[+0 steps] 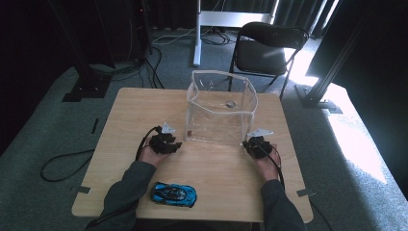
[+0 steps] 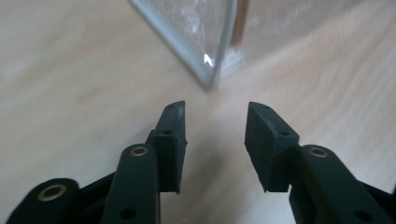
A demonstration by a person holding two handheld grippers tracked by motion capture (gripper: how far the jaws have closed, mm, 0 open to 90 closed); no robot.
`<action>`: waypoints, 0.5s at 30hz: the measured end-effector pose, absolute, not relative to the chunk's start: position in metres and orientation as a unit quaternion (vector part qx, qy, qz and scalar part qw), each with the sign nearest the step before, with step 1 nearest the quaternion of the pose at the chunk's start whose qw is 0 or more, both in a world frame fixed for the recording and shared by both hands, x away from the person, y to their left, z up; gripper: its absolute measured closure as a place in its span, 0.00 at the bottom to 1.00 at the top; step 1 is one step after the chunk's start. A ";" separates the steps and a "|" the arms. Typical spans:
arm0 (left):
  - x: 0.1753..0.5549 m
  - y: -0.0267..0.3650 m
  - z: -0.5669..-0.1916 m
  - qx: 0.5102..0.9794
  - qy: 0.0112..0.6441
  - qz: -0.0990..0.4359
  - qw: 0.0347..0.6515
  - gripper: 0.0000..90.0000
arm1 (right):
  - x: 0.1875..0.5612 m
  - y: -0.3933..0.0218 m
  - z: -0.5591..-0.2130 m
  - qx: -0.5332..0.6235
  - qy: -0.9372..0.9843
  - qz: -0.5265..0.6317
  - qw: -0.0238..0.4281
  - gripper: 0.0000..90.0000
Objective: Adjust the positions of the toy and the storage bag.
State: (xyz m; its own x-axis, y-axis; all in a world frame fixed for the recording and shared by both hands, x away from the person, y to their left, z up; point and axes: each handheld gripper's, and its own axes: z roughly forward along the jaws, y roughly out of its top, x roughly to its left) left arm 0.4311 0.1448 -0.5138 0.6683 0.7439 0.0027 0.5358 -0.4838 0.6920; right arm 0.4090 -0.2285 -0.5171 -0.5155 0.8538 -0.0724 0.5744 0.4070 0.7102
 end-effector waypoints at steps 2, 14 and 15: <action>0.440 0.138 -0.512 0.848 0.375 0.159 0.340 0.69 | 0.409 -0.228 -0.517 0.440 0.811 0.318 0.219 0.97; 0.452 0.120 -0.516 0.850 0.367 0.158 0.343 0.96 | 0.409 -0.227 -0.517 0.445 0.808 0.318 0.219 0.97; 0.452 0.120 -0.517 0.851 0.364 0.159 0.343 0.97 | 0.409 -0.227 -0.517 0.444 0.808 0.318 0.220 0.97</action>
